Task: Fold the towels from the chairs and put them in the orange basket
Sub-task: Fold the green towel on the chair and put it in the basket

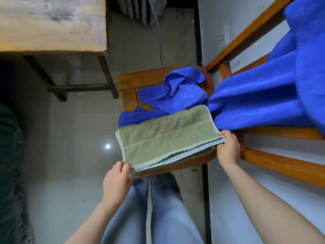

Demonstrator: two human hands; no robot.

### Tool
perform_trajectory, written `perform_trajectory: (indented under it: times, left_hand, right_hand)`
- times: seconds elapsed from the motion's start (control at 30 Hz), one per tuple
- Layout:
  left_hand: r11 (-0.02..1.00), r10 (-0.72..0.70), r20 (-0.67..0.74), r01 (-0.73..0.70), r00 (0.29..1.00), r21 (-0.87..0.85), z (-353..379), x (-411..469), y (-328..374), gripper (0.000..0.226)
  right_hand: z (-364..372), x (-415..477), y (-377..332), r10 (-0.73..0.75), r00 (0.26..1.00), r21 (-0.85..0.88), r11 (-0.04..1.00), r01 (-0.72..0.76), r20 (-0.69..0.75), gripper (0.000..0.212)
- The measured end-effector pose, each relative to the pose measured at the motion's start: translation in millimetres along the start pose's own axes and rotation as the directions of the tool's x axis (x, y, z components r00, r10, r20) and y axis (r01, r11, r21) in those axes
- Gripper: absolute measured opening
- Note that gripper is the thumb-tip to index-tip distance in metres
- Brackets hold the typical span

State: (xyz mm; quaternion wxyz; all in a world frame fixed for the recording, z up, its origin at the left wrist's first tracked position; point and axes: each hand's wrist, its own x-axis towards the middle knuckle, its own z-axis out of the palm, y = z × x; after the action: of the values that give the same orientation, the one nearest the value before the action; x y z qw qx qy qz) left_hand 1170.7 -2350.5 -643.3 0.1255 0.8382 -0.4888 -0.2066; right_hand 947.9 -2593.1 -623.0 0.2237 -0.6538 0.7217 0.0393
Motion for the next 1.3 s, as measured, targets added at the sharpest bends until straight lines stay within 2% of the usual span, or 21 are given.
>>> perform_trajectory:
  times: [0.07,0.1,0.13,0.2,0.27,0.33,0.37,0.53,0.67,0.73,0.83,0.9,0.97,1.07,1.17,1.3]
  left_hand:
    - [1.000,-0.015,0.038,0.015,0.999,0.017,5.4,-4.1,2.1,0.009]
    - [0.999,-0.020,0.099,0.015,0.995,0.050,9.0,-5.9,2.4,0.010]
    - [0.995,-0.034,0.189,0.017,0.981,0.095,13.9,-7.0,1.6,0.020]
    - [0.982,-0.093,0.394,0.019,0.915,0.188,25.8,-9.6,-0.5,0.049]
    - [0.969,-0.171,0.451,0.066,0.876,0.238,27.8,-6.8,3.8,0.046]
    - [0.953,-0.294,0.430,0.229,0.854,0.196,24.1,5.7,11.7,0.032]
    - [0.952,-0.299,0.381,0.250,0.875,0.174,23.3,11.0,13.7,0.027]
    - [0.979,-0.131,0.274,0.081,0.953,0.187,19.1,38.6,8.7,0.041]
    - [0.973,-0.035,0.315,-0.040,0.948,0.228,17.7,54.5,-0.9,0.052]
    - [0.977,-0.038,0.337,-0.035,0.941,0.209,19.2,54.3,-5.7,0.055]
    - [0.988,-0.090,0.315,0.045,0.945,0.149,22.1,44.2,-7.8,0.056]
    - [0.988,-0.139,0.307,0.110,0.942,0.113,22.3,35.7,-7.0,0.054]
    - [0.985,-0.169,0.320,0.151,0.932,0.082,21.2,29.1,-7.3,0.053]
    - [0.996,-0.067,0.371,0.040,0.926,0.080,22.5,20.0,-11.7,0.068]
    - [0.993,0.030,0.433,-0.078,0.901,0.093,26.5,13.1,-9.2,0.084]
    - [0.984,0.121,0.476,-0.167,0.871,0.055,41.1,5.6,6.5,0.086]
  right_hand:
    - [5.5,-0.3,7.9,-0.029,0.997,-0.058,0.998,0.033,0.068,0.043]
    - [9.4,0.2,13.6,-0.037,0.989,-0.091,0.995,0.050,0.144,0.047]
    - [13.7,0.9,19.0,-0.025,0.969,-0.128,0.990,0.058,0.245,0.052]
    - [19.9,-1.2,26.5,0.052,0.900,-0.221,0.974,0.050,0.433,0.060]
    - [25.0,-5.9,29.1,0.112,0.858,-0.245,0.969,0.017,0.501,0.060]
    - [28.9,-10.4,26.4,0.116,0.869,-0.181,0.983,-0.030,0.481,0.055]
    - [30.6,-11.7,24.1,0.103,0.886,-0.149,0.988,-0.039,0.451,0.052]
    - [39.2,-5.2,9.8,0.040,0.948,-0.069,0.997,-0.019,0.316,0.048]
    - [44.9,12.9,0.4,0.165,0.922,0.023,0.982,-0.185,0.351,0.062]
    - [45.5,16.3,-1.6,0.205,0.908,0.028,0.973,-0.230,0.365,0.066]
    - [45.4,18.2,-0.4,0.229,0.897,0.069,0.959,-0.274,0.377,0.068]
    - [45.2,20.5,0.1,0.244,0.894,0.069,0.955,-0.290,0.376,0.059]
    - [45.7,22.4,1.1,0.261,0.891,0.109,0.941,-0.321,0.372,0.026]
    - [40.4,19.1,-1.2,0.303,0.885,0.176,0.908,-0.381,0.353,0.028]
    - [32.5,8.6,-3.2,0.326,0.912,0.224,0.897,-0.382,0.250,0.023]
    - [6.1,-7.2,0.6,0.340,0.936,0.348,0.870,-0.348,0.087,0.011]
